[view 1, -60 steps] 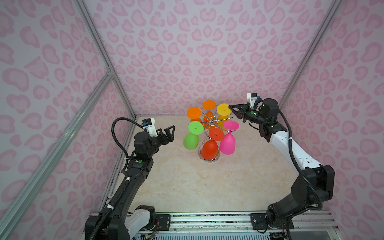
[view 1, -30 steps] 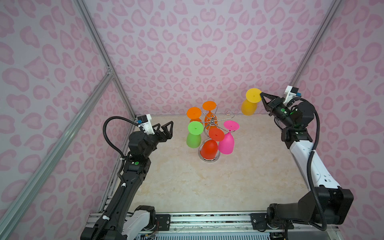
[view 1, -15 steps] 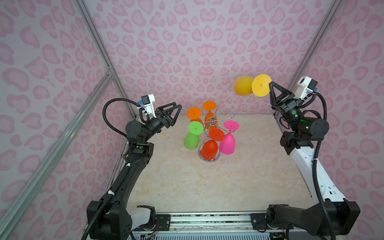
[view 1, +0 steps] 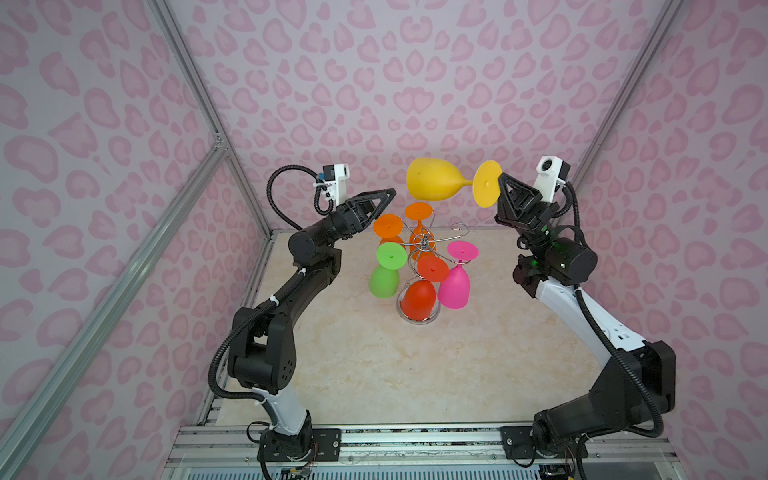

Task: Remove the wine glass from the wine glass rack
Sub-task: 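Carry the yellow glass toward the left gripper while the left gripper rises to meet it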

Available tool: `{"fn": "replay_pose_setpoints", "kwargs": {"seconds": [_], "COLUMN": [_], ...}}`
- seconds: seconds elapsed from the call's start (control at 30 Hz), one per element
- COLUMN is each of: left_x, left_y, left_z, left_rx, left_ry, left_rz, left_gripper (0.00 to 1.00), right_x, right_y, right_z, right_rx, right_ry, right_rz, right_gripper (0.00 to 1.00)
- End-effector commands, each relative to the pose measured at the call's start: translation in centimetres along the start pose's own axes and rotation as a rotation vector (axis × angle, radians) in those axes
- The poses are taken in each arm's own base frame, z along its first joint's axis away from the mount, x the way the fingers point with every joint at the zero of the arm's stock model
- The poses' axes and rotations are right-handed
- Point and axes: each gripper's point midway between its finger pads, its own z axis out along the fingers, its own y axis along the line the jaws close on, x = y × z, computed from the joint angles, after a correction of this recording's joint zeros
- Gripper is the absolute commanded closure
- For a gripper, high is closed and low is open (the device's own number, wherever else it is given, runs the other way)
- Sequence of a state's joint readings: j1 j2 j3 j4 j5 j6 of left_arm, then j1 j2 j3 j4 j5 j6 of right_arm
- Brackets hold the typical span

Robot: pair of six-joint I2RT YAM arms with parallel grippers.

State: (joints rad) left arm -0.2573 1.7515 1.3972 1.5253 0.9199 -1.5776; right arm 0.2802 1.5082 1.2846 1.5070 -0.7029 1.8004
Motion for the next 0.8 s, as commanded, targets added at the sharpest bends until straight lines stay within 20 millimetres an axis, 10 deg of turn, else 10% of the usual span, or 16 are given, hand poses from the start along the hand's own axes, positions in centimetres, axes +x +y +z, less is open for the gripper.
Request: {"fn": "replay_pose_setpoints", "kwargs": {"seconds": [0.0,0.47,0.77], "left_x": [0.2,0.9,0.9], "left_y": [-1.3,-2.3,-3.1], "left_z": [0.1,0.2,0.2], "left_rx": [0.047,0.055,0.059], "left_ry": [0.011,0.023,0.018], "left_rz": [0.03,0.034,0.034], "left_gripper": [0.22,0.27,0.48], "right_x": [0.8,2.8,2.6], "right_y": [0.5,-2.3,-3.7], "right_z": [0.2,0.9,0.4], "right_rx": [-0.042,-0.031,-0.008], "right_ry": [0.019,0.03,0.007], "right_rz": [0.0,0.093,0.125], "right_gripper": [1.0,1.0,1.0]}}
